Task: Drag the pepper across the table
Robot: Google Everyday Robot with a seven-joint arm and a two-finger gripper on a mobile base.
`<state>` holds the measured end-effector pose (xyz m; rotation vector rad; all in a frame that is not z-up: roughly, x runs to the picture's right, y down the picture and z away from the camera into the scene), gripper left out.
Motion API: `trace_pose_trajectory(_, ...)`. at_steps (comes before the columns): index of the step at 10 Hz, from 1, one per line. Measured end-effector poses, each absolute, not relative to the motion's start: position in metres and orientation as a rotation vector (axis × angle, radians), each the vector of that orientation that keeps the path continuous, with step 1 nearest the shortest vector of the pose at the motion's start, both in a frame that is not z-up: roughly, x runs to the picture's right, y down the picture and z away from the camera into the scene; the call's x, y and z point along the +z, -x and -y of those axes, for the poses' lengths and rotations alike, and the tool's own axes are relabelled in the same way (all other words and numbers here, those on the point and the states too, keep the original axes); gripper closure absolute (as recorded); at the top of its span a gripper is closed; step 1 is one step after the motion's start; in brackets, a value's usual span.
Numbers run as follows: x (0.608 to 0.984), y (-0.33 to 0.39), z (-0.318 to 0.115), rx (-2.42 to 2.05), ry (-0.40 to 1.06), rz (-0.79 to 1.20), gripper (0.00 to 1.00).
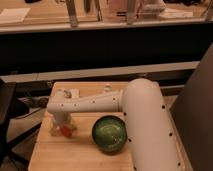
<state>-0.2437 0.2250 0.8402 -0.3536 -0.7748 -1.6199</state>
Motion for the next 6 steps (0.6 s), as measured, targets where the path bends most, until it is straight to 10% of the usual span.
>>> trace_pose_trajectory(6,0.8347,0.2336,-0.2170,-1.616,0.365,0.764,0.94)
